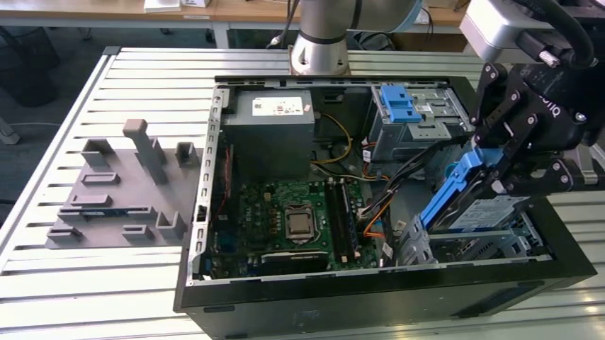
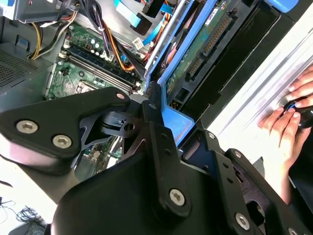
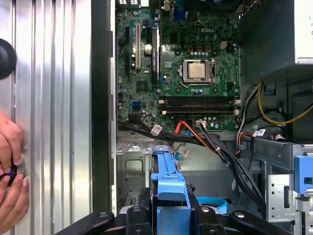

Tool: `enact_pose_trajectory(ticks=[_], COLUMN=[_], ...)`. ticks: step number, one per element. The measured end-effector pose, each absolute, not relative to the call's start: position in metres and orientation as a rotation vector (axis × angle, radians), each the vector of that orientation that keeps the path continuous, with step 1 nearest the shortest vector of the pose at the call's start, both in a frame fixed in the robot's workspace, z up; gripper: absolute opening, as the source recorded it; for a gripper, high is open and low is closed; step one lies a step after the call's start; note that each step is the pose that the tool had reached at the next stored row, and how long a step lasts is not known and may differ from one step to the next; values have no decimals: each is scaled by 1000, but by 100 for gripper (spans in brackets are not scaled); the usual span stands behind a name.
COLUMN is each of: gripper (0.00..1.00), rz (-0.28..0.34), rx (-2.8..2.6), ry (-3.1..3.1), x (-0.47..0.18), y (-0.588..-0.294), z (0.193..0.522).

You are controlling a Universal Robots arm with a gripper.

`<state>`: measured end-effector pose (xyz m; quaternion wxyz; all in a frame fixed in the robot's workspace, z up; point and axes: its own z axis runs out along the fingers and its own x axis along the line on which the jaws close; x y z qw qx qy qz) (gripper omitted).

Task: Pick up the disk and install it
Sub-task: 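Insert the disk into the insertion slot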

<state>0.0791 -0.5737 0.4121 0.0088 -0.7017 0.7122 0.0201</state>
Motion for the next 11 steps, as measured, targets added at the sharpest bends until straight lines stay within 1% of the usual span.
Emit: enact_pose_trajectory(ticks=[11], gripper=[36], rz=[63], rx=[-2192], ry=[2225], x=[79], y=[-574], z=[405])
